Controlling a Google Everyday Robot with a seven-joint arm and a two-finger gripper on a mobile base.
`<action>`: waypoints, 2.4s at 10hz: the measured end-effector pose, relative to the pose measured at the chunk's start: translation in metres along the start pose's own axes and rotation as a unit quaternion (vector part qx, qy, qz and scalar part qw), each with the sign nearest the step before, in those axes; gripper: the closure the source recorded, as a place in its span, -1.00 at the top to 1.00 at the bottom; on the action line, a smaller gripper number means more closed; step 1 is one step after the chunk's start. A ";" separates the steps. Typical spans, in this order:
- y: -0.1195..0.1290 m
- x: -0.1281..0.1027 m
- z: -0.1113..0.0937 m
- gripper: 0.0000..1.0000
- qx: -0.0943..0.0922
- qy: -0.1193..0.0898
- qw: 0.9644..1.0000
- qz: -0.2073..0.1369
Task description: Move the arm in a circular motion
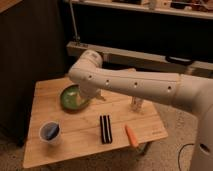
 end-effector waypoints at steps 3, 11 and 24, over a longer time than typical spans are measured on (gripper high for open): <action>0.093 -0.026 -0.005 0.52 -0.010 -0.001 0.999 0.052; 0.263 -0.140 -0.004 0.52 -0.031 -0.033 0.992 0.117; 0.052 -0.124 -0.006 0.52 0.016 -0.022 0.999 -0.025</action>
